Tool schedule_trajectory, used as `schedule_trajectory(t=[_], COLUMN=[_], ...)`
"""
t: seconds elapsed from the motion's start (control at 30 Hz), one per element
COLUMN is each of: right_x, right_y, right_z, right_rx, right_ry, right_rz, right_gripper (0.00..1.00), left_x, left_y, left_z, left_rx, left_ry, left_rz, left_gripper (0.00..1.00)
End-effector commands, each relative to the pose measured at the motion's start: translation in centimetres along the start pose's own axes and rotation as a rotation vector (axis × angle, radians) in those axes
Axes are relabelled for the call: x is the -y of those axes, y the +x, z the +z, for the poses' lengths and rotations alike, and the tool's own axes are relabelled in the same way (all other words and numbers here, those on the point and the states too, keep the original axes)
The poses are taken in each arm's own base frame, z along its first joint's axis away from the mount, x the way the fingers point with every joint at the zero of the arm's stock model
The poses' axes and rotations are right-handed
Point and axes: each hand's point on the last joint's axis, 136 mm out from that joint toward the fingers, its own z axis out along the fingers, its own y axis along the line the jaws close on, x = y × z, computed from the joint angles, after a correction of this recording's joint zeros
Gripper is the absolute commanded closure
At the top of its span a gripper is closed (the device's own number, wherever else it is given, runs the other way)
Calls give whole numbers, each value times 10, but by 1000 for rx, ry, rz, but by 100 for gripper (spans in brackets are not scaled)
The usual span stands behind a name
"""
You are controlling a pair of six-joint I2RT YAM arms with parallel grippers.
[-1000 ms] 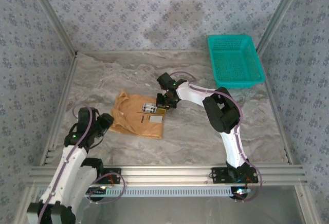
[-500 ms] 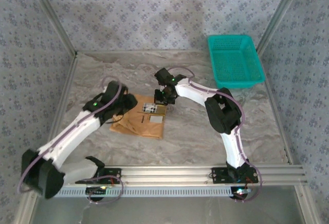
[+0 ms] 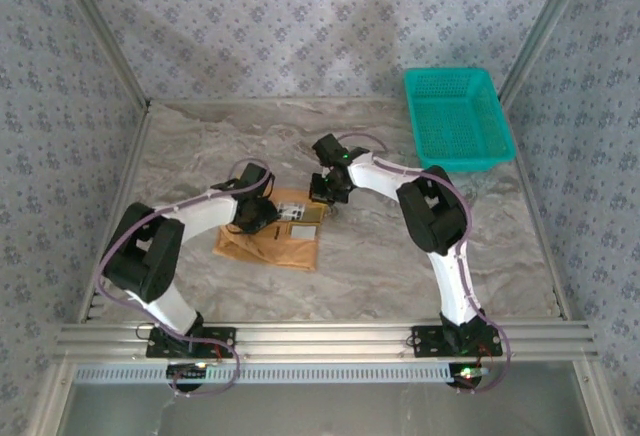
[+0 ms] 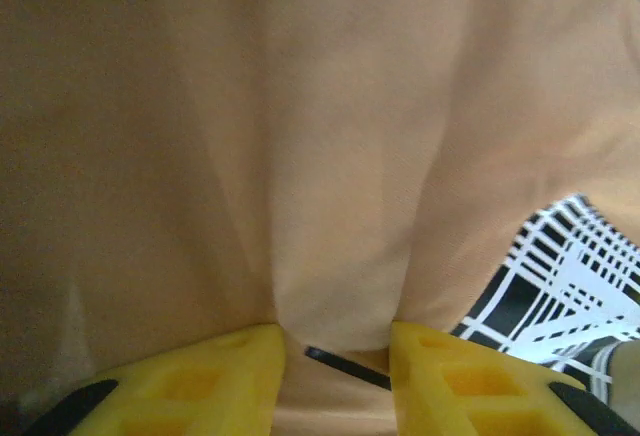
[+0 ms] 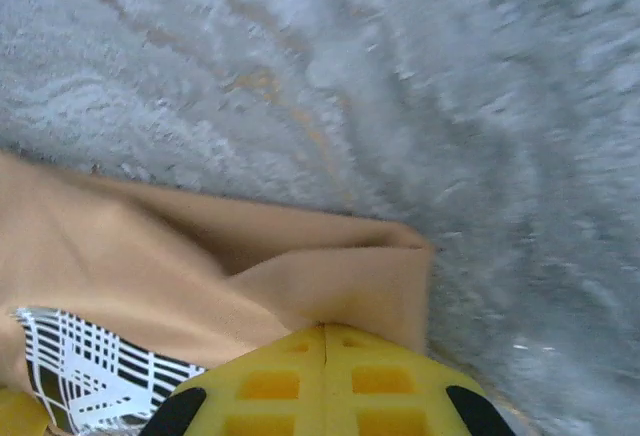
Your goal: Fold the inside-out t-shirt
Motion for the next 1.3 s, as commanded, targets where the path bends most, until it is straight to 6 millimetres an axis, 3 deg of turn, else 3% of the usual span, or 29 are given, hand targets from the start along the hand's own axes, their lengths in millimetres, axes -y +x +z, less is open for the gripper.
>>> schedule_trajectory(t=[0.0,0.17,0.43,0.63,0.73,0.83,0.97,1.07,1.2,1.27], right_x=[47,54,72,80,63,34,10,13,33,39], right_y=[25,28,28,45,50,41,34,37,65,88], right_z=[16,20,14,-22,-56,-72,-52,-31,-13,-12], right_rx=[-57,-67,-63,-4,65,100,48,0,-59,-69], right_ry=[140,164,223,260,254,194,124,122,169,196], right_rz=[46,44,61,49,-1,-53,-112,-110,-78,-73], right_gripper=[100,100,100,100,100,100,100,100,100,100], left_x=[-28,-75,-114,-91,-70,-52,-39,-30,-22,-17], left_y=[6,13,23,12,3,-1,-4,-7,-15,-24], left_z=[-14,-34,-64,-74,-80,-74,-51,-31,-10,-4], left_rx=[-11,-9,27,63,69,54,9,-29,-62,-66], left_ry=[-24,-56,-23,63,45,33,41,39,2,-21], left_rz=[-22,-81,-183,-177,-103,-53,-48,-42,-4,30], left_gripper=[65,65,63,63,62,60,59,59,60,60])
